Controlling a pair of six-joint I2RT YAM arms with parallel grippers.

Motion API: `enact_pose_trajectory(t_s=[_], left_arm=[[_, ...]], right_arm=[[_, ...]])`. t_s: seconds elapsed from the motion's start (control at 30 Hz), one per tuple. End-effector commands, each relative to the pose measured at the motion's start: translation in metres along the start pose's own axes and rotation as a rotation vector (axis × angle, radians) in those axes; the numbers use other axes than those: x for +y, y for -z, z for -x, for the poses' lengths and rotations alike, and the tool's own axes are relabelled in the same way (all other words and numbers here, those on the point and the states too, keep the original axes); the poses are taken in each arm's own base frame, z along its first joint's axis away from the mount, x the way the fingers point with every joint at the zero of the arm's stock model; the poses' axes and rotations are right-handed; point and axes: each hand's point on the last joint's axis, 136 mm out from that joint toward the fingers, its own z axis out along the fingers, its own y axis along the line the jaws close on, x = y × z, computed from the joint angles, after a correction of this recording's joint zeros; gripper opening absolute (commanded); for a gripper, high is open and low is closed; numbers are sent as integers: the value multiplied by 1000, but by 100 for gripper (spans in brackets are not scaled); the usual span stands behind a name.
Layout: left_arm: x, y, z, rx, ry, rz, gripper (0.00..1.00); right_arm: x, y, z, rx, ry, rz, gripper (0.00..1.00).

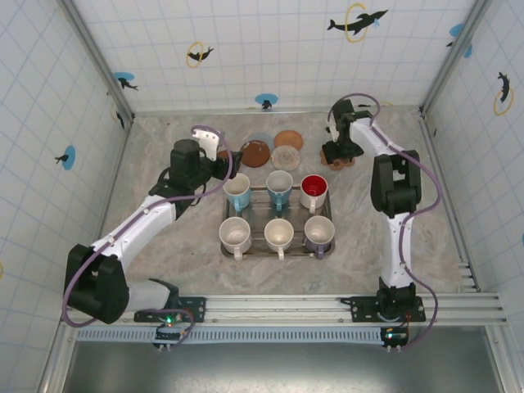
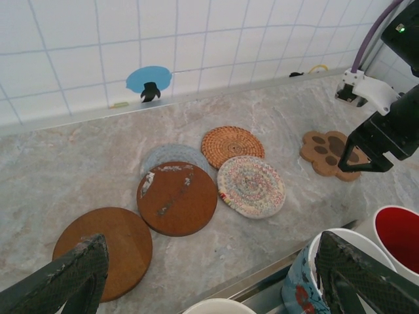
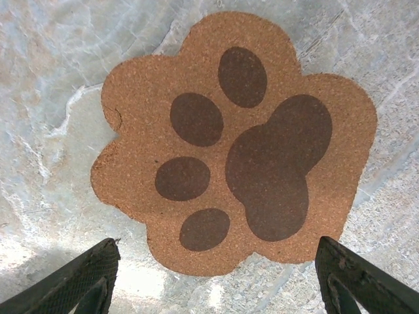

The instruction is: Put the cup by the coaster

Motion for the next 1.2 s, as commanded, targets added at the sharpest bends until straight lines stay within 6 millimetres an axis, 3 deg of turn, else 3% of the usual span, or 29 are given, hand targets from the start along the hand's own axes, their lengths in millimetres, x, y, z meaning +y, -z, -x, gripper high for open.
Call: enact_pose_trajectory(t_s=[0.0,0.77,1.17], left_arm=[[-5,6,17,-30,-28,-3,83],[-8,-6,11,11,-51,-6,83],[-7,-11,6,31,-58,-1,83]], right_arm=[[4,-19,-13,65,35,7,80],[3,-41,-6,84,7,60,80],[-2,-38,-15,91,-197,8,74]])
